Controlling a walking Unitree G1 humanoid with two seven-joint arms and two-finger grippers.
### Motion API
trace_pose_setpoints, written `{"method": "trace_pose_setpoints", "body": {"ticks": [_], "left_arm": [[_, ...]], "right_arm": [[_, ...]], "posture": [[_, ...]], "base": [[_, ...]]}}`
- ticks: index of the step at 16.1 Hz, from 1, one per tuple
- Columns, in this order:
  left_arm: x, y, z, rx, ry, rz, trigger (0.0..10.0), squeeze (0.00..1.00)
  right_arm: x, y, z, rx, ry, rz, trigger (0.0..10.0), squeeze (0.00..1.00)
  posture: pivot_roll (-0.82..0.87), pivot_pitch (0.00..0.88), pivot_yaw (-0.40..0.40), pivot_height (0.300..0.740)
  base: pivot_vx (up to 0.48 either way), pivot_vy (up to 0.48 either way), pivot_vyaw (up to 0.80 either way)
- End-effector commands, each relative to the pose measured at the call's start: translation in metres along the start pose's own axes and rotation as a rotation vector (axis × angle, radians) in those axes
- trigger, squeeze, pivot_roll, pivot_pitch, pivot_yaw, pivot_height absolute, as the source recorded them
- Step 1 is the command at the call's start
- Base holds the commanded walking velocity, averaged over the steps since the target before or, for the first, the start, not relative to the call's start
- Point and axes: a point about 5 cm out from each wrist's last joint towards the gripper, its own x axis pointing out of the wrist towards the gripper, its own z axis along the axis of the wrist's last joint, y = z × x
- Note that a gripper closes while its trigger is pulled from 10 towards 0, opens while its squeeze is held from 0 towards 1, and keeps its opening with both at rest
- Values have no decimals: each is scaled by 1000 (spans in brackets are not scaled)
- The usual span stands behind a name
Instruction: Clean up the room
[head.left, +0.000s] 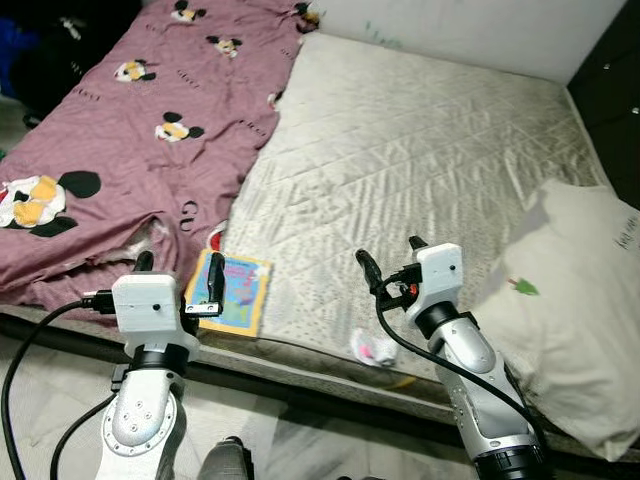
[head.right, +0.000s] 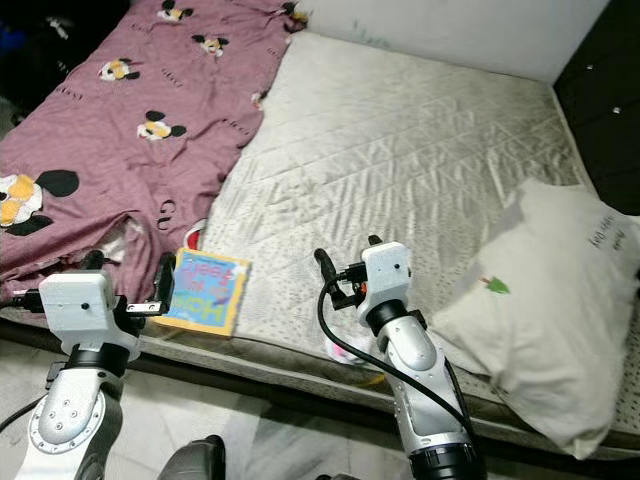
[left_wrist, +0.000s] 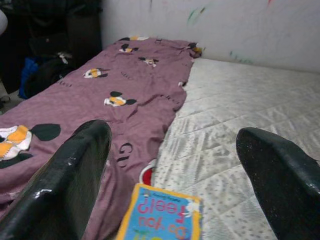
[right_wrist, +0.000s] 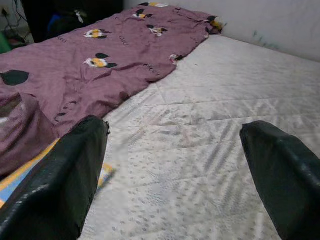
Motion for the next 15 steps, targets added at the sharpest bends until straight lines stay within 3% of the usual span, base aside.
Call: {"method": "trace_pose_setpoints", "body": {"ticks": [1,3,15], "left_arm": [[-1,1,-1,1,9,2,10000,0],[-1,0,-1,4,6,-1,10000,0],[2,-3,0,34,-8,10,10000,0]], "right_arm": [[-3,-3,-3,4,15,-13,10000,0],[-3,-5,-3,10,18,-23,10000,0],[1,-5,-3,33,12,-24,10000,0]], "posture": [[58,182,-125,740],[58,176,-125,740],[65,157,-123,740]], "base": [[0,480,0],[0,480,0],[0,0,-49]]}}
